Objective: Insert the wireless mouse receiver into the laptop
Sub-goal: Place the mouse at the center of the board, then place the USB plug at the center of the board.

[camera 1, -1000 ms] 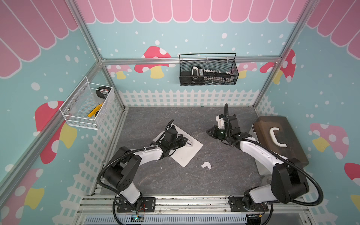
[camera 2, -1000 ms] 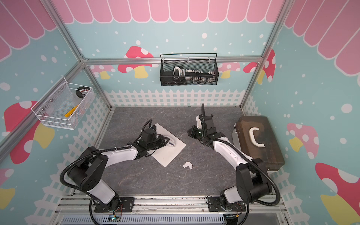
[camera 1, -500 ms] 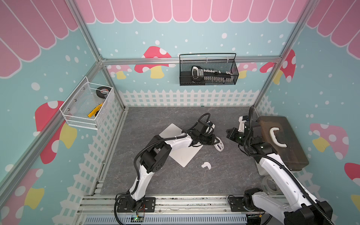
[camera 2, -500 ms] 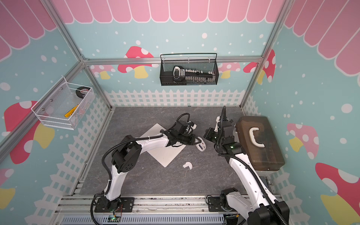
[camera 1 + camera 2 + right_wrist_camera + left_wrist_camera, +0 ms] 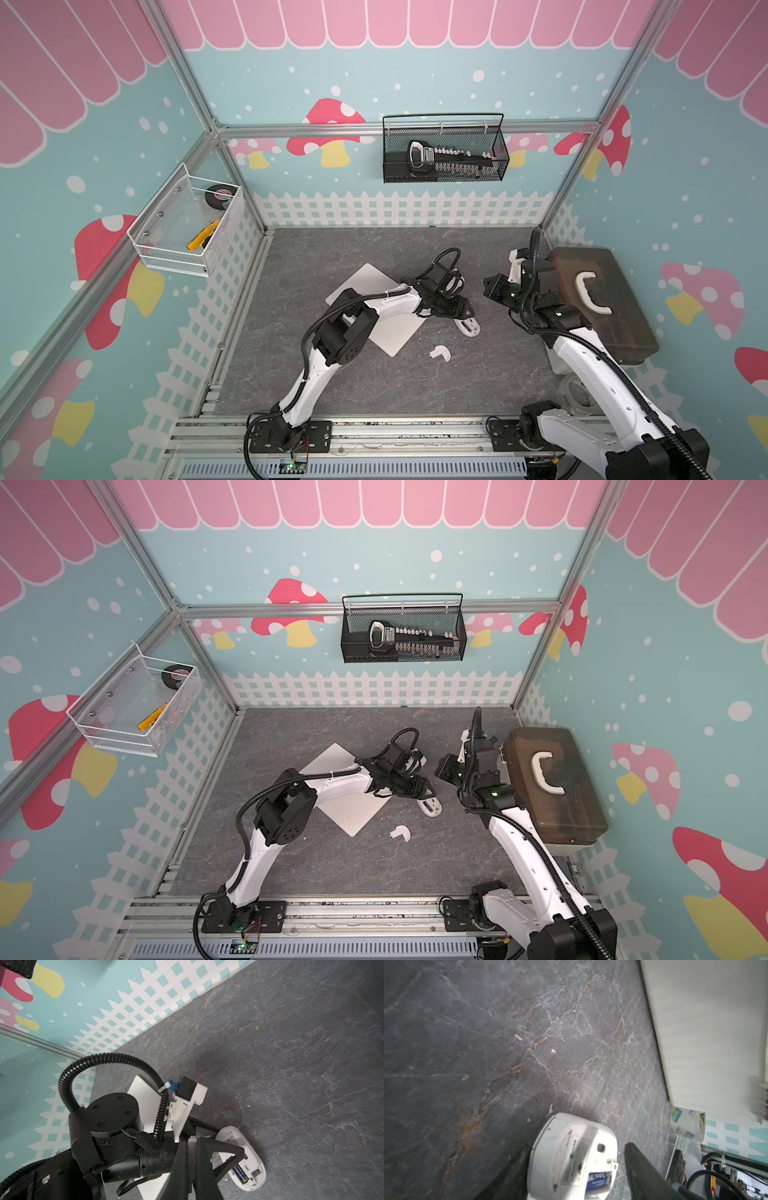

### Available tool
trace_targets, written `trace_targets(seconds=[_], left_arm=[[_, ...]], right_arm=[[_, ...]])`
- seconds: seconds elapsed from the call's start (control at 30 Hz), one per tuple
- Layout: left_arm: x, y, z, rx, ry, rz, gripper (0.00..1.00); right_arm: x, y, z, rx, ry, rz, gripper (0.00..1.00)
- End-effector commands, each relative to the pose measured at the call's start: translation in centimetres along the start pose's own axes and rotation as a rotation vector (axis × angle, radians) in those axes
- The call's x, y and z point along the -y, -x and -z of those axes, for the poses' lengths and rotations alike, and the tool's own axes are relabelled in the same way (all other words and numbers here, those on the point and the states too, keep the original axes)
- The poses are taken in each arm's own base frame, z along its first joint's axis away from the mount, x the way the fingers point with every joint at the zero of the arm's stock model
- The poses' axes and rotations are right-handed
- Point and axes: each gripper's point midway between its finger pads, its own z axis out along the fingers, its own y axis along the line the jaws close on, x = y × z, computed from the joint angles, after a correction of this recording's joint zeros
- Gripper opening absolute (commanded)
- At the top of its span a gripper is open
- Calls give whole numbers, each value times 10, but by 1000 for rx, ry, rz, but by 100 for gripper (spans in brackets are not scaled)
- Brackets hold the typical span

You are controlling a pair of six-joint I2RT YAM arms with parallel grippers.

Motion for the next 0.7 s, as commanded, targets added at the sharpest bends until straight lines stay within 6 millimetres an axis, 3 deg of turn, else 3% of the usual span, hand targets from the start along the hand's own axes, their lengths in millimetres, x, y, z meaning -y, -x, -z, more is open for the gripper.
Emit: trace_targets(seconds=[0.0,0.1,0.2,0.47,0.6,0.67], left_arm=[[13,27,23,87,37,-68,81],[9,48,49,149,77,-95,90],[-2,67,87,208,151,-128,99],[-47,89,205,295,375,-166,99],[-102,90,263,292,504,-128,99],[-154,84,288,269,548,-21,99]], right_arm=[[4,0,-1,3,-8,9,3],[3,-1,0,2,-3,13,3],[1,-3,0,-8,8,22,3],[0,-24,-9,-77,64,15,3],[-9,-52,-20,-165,162,-37,3],[-12,-73,-27,-215,204,-59,3]])
